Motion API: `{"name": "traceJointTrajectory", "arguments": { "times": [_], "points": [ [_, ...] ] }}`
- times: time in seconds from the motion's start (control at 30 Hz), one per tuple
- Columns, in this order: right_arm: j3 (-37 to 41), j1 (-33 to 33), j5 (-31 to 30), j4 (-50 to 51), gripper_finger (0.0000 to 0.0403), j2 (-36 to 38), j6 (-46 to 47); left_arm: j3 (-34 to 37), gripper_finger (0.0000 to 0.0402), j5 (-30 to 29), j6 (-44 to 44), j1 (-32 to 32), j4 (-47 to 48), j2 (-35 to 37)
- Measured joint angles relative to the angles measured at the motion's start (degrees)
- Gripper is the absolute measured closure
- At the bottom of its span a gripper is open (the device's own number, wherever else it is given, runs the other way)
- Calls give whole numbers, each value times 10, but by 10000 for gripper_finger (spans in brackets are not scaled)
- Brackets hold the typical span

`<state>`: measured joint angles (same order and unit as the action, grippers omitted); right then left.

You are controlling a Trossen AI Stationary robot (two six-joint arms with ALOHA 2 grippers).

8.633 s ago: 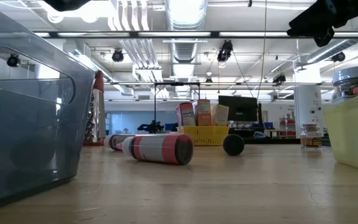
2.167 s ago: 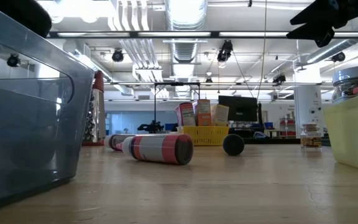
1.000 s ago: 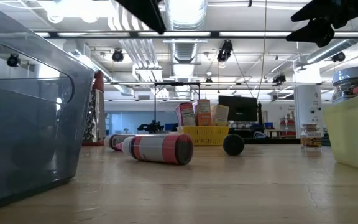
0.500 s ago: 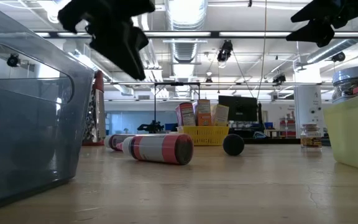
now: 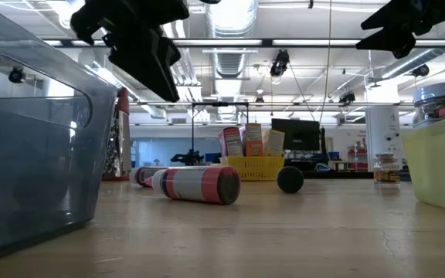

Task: Pick & Place Kitchen Items
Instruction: Put the large pink food coloring bottle into the black bin

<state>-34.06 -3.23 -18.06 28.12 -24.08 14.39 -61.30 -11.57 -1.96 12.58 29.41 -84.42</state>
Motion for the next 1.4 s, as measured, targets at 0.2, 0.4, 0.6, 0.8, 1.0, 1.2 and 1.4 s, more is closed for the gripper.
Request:
{"name": "traceJointTrajectory", "arguments": {
  "times": [0.2, 0.4, 0.6, 0.8, 1.0, 1.2, 1.4],
  "points": [
    [0, 0, 0, 0, 138, 0, 0, 3, 297, 82, 77, -26, -37, -2],
    [0, 0, 0, 0, 156, 0, 0, 23, 239, 115, 79, -48, -63, -4],
    [0, 0, 0, 0, 171, 0, 0, 40, 170, 115, 116, -50, -65, -11],
    [0, 0, 0, 0, 182, 0, 0, 58, 135, 129, 174, -50, -90, -15],
    [0, 0, 0, 0, 178, 0, 0, 82, 129, 199, 197, -49, -124, -15],
    [0, 0, 0, 0, 158, 0, 0, 82, 129, 223, 217, -50, -124, -35],
    [0, 0, 0, 0, 136, 0, 0, 82, 129, 220, 219, -58, -133, -75]
  ]
}}
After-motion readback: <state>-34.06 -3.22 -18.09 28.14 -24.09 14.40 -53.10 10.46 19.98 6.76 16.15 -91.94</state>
